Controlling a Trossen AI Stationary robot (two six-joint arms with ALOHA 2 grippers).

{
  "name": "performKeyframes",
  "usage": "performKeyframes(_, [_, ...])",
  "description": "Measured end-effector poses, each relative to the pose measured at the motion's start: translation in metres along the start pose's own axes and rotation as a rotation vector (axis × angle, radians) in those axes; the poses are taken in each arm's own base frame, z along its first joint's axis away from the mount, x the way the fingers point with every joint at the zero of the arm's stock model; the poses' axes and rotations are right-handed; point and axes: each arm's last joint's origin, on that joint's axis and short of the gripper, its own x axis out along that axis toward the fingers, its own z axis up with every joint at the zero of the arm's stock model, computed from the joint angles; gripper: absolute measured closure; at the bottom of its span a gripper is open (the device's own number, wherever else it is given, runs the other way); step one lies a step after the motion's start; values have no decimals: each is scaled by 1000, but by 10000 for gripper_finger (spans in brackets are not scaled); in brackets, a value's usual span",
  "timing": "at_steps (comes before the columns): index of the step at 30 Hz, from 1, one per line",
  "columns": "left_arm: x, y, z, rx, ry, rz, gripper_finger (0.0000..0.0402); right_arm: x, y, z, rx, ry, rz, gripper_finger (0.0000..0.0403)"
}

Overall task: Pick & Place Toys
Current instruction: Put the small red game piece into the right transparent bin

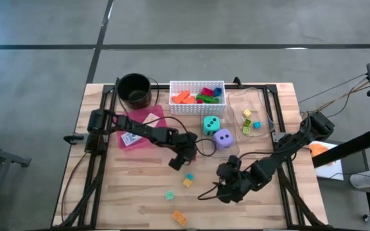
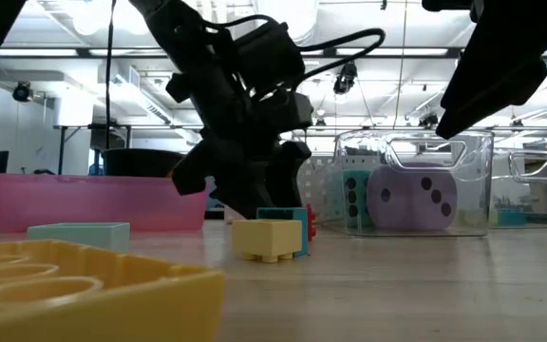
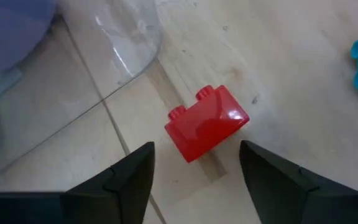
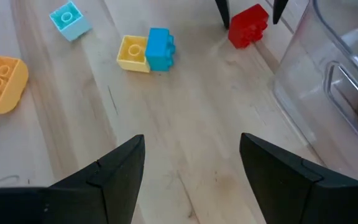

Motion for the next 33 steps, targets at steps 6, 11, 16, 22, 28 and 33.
performKeyframes(6, [1, -2, -3, -1, -12, -15, 224, -3, 3, 4, 8, -9, 12, 140])
performKeyframes(11, [1, 1, 2, -32, -58, 13, 248, -3, 3, 4, 8, -9, 13, 140])
performKeyframes(16, [1, -2, 4, -43, -54, 5, 236, -3, 3, 4, 8, -9, 14, 140])
performKeyframes(22, [0, -7, 10, -22, -50, 51, 175, -2, 3, 3, 7, -9, 13, 140])
performKeyframes(28, [-2, -15, 16, 66, -28, 105, 123, -2, 3, 3, 6, -9, 13, 140])
performKeyframes(33, [0, -28, 21, 153, -33, 84, 115, -2, 3, 3, 6, -9, 13, 140])
